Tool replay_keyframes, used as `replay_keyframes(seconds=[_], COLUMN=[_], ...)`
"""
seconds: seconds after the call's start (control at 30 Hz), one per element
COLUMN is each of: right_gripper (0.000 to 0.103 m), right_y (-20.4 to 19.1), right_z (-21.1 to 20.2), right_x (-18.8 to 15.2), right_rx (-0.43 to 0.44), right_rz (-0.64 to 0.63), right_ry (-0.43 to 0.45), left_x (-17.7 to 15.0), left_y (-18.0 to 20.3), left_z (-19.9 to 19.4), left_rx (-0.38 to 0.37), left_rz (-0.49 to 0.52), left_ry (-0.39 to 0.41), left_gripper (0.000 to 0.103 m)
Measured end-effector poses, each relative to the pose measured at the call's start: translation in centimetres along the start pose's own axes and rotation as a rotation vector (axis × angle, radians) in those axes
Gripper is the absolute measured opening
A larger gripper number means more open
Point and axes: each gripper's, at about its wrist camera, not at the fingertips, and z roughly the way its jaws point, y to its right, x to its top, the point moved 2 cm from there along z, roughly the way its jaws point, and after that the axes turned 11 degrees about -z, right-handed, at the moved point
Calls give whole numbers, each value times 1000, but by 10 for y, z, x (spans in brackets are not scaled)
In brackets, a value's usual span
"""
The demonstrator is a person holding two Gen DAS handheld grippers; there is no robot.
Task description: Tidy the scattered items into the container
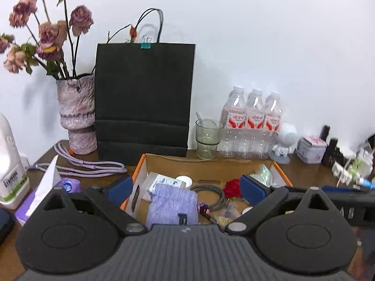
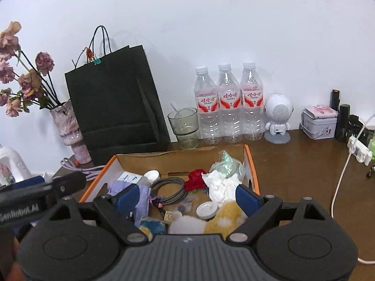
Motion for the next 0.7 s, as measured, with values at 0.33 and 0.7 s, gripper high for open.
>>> replay_keyframes(seconds=[0.33,0.7], right_gripper=[90,95], right_y=[-16,-41], right_z=[-87,-169], right_x=[-78,-201], right_rx=[-36,20], right_rz=[-77,-78], right_ry=[109,51], left_x=[-78,-196], left_y=[-33,-80], left_z=[-96,-182], left_rx=[-34,5], left_rz=[-27,-34], left_ry=[83,-65], left_gripper=[103,103])
